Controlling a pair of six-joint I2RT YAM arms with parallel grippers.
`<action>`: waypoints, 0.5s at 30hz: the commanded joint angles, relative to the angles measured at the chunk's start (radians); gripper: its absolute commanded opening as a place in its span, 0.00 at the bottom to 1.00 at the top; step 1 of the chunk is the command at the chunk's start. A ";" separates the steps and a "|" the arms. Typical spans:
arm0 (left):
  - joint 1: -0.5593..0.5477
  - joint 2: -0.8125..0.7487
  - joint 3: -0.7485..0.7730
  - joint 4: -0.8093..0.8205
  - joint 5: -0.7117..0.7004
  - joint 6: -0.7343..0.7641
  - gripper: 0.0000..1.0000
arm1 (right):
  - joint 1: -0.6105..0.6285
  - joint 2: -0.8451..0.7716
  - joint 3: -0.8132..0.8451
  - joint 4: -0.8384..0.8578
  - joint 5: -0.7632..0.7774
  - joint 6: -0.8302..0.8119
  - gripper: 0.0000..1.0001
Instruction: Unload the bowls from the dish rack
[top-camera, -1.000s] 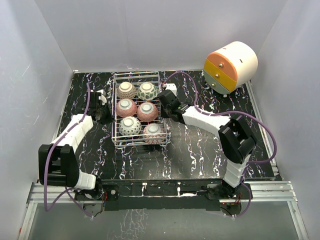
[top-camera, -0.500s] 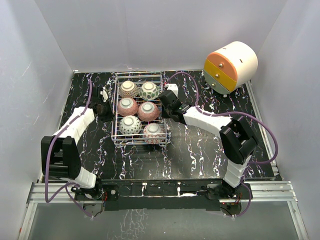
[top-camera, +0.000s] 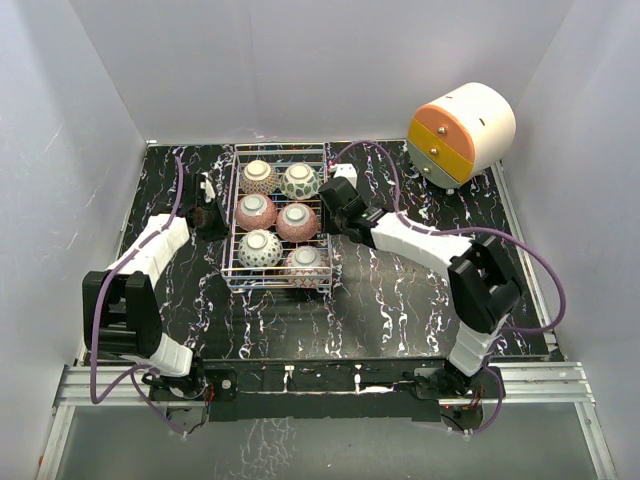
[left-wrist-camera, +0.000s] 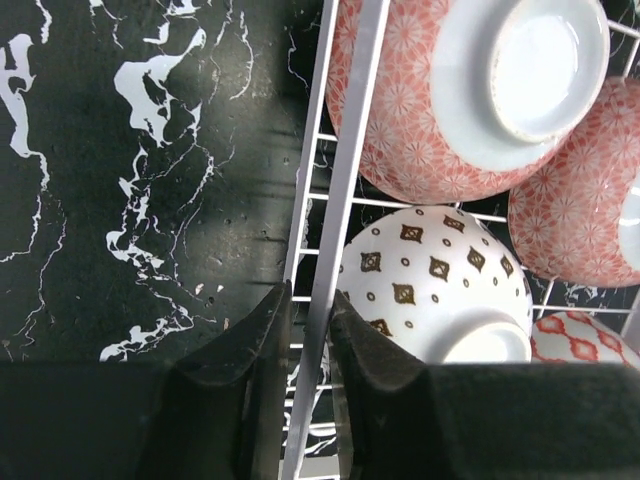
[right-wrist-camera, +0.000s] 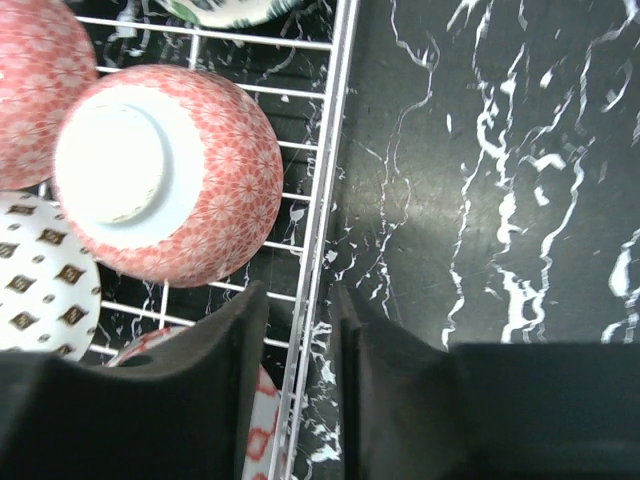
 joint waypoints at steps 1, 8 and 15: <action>0.023 -0.052 -0.024 0.070 -0.082 -0.017 0.22 | 0.009 -0.129 0.085 0.041 0.032 -0.078 0.43; 0.023 -0.069 -0.030 0.077 -0.075 -0.010 0.35 | 0.020 -0.157 0.093 0.104 0.066 -0.156 0.74; 0.023 -0.095 -0.037 0.084 -0.082 -0.006 0.47 | 0.167 -0.153 0.104 0.291 0.389 -0.370 0.82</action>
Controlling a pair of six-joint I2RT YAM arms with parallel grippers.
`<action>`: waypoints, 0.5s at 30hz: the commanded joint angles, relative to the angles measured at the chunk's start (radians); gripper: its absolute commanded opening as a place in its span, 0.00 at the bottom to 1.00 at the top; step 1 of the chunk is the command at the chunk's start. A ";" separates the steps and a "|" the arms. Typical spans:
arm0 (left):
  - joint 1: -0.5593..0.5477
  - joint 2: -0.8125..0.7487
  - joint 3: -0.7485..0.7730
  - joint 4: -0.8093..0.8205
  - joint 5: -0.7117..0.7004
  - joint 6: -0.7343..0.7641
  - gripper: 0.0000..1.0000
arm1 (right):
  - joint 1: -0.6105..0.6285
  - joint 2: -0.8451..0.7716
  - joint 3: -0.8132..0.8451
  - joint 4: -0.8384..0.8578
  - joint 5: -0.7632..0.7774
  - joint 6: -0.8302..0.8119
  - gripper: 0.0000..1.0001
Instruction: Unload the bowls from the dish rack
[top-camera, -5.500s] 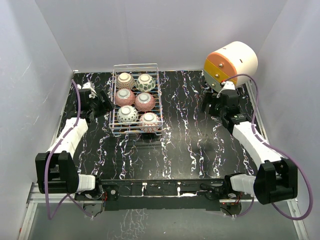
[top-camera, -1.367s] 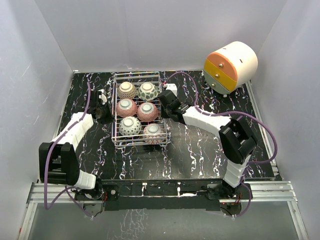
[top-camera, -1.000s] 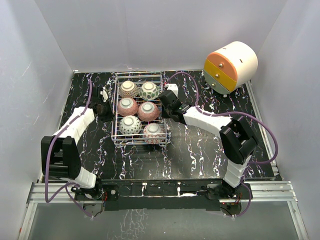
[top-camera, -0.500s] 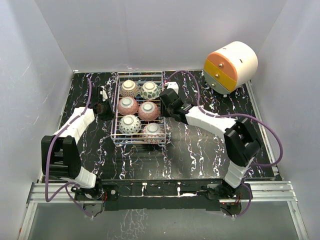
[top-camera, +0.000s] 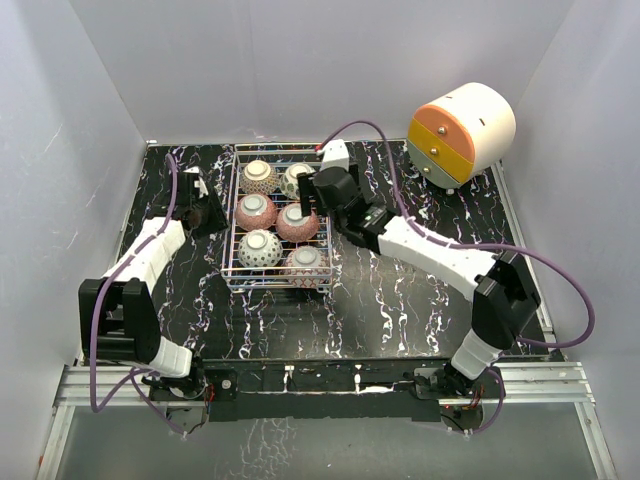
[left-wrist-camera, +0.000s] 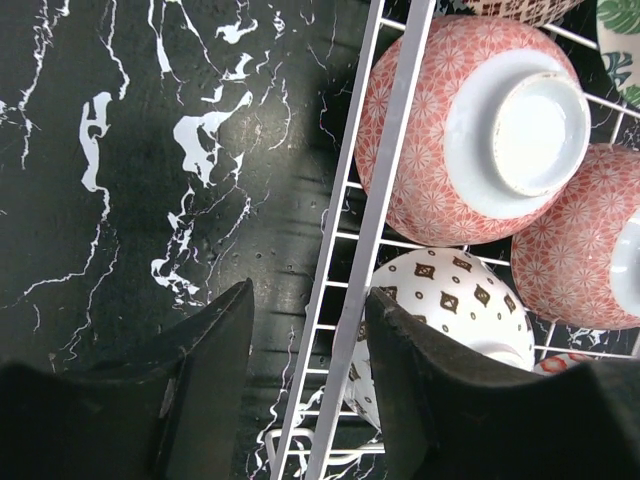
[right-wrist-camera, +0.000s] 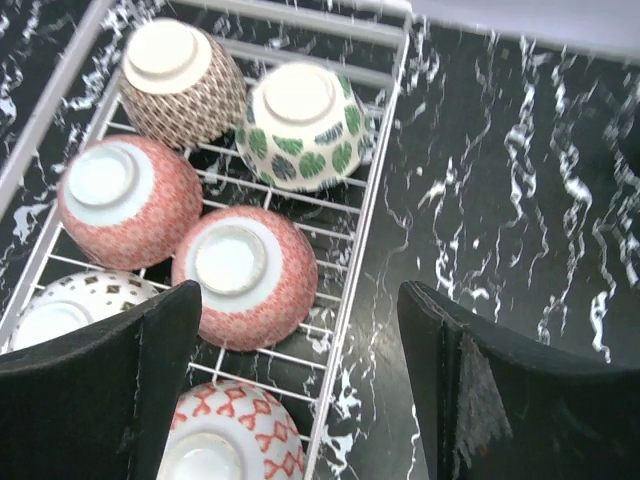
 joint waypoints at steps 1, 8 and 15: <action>0.007 -0.060 -0.016 0.011 -0.022 0.005 0.48 | 0.107 -0.022 0.023 0.243 0.282 -0.182 0.84; 0.006 -0.056 -0.016 0.008 -0.023 0.005 0.48 | 0.107 0.032 0.108 0.158 0.135 -0.144 0.84; 0.006 -0.059 -0.019 0.010 -0.011 0.002 0.48 | 0.045 0.168 0.286 -0.059 -0.131 -0.030 0.80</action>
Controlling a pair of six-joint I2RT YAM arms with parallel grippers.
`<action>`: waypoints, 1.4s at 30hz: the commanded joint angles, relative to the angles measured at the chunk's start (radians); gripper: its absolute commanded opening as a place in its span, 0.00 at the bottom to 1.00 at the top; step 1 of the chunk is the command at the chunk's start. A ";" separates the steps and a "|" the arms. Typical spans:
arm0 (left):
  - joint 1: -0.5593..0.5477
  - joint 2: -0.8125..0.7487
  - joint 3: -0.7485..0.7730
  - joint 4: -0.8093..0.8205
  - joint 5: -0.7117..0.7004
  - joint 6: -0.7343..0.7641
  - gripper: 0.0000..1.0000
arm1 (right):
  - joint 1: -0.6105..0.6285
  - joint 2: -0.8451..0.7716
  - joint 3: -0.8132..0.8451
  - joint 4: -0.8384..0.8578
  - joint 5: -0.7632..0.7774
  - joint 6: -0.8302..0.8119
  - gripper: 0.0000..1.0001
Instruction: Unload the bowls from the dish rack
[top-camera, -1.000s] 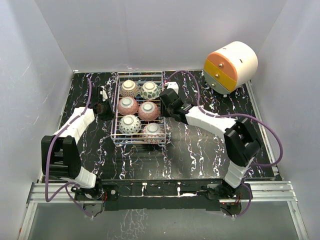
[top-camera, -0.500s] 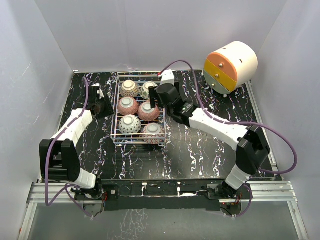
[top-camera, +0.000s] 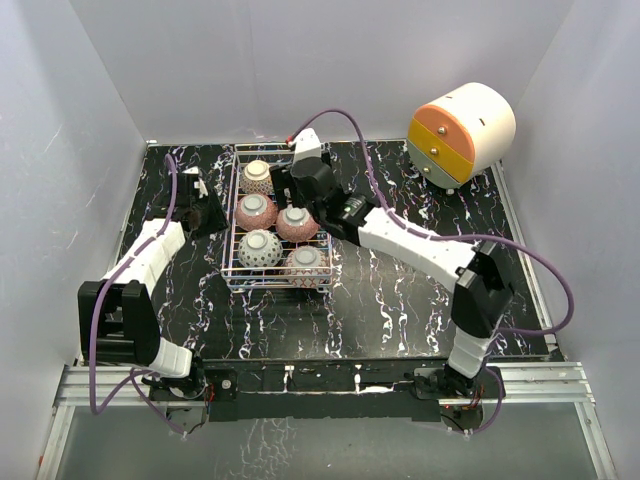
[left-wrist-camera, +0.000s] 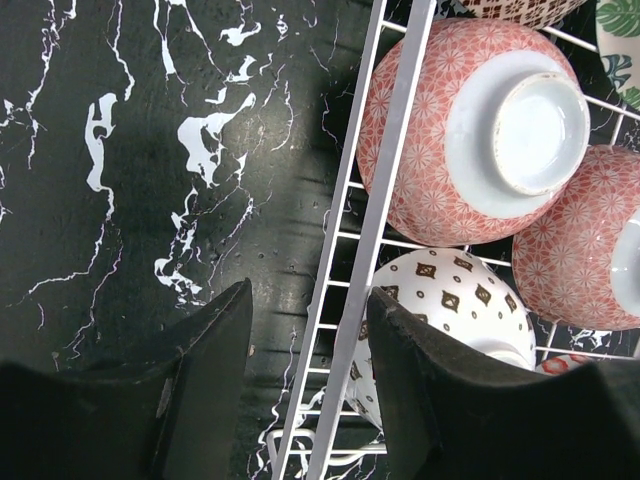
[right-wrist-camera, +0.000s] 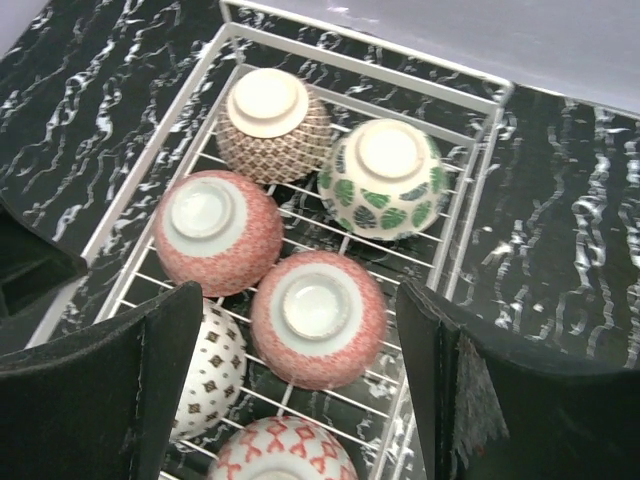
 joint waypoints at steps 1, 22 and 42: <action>0.004 -0.043 -0.013 0.000 0.004 0.002 0.48 | -0.056 0.096 0.154 -0.154 -0.195 0.084 0.80; 0.005 -0.047 -0.023 0.015 0.039 -0.011 0.48 | -0.089 0.293 0.149 -0.080 -0.214 0.074 0.86; 0.004 -0.032 -0.022 0.016 0.054 -0.011 0.48 | -0.104 0.332 0.105 -0.075 -0.202 0.118 0.67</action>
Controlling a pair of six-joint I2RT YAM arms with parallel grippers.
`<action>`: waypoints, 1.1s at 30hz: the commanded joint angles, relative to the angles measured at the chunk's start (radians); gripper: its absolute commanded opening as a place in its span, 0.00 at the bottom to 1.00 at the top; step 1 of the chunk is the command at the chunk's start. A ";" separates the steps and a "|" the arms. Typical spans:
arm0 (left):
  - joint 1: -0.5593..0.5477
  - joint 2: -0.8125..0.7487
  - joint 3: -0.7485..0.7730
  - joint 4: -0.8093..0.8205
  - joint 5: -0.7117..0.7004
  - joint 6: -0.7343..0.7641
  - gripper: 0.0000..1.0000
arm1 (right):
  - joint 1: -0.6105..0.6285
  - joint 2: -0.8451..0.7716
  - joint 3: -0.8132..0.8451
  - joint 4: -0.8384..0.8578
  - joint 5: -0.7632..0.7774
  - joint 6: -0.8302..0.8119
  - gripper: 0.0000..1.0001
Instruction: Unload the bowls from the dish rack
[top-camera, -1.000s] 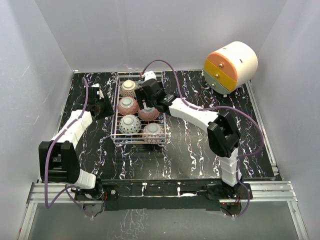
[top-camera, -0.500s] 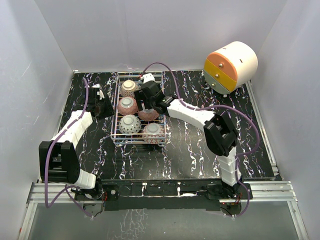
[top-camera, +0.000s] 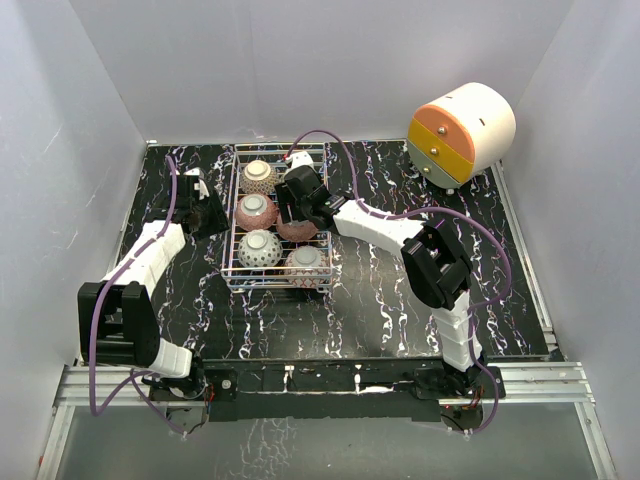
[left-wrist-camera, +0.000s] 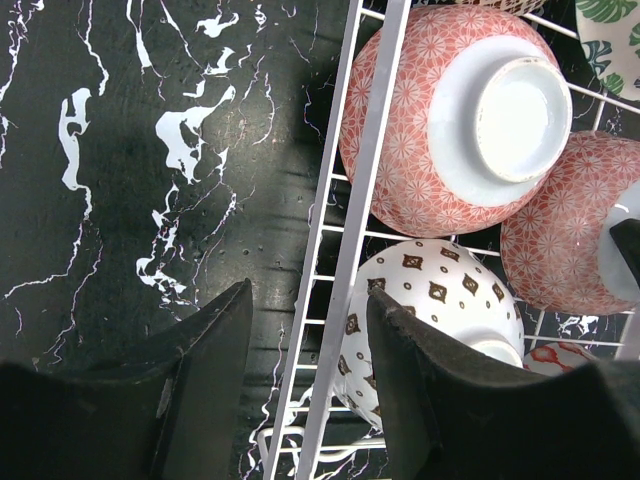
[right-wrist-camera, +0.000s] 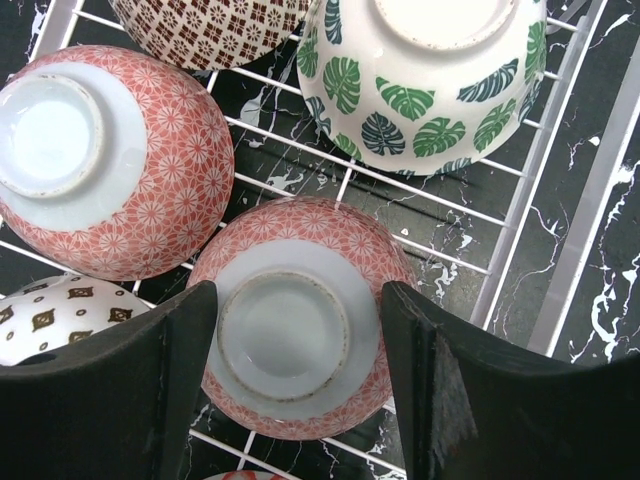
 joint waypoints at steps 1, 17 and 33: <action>0.005 -0.024 0.001 -0.003 0.016 -0.006 0.48 | -0.002 -0.005 -0.014 0.015 0.014 0.010 0.67; 0.004 -0.030 0.000 -0.003 0.016 -0.006 0.48 | 0.001 -0.066 -0.074 0.028 0.008 0.042 0.42; 0.005 -0.064 -0.007 0.010 0.013 -0.011 0.50 | -0.009 -0.098 0.041 -0.017 0.000 0.041 0.35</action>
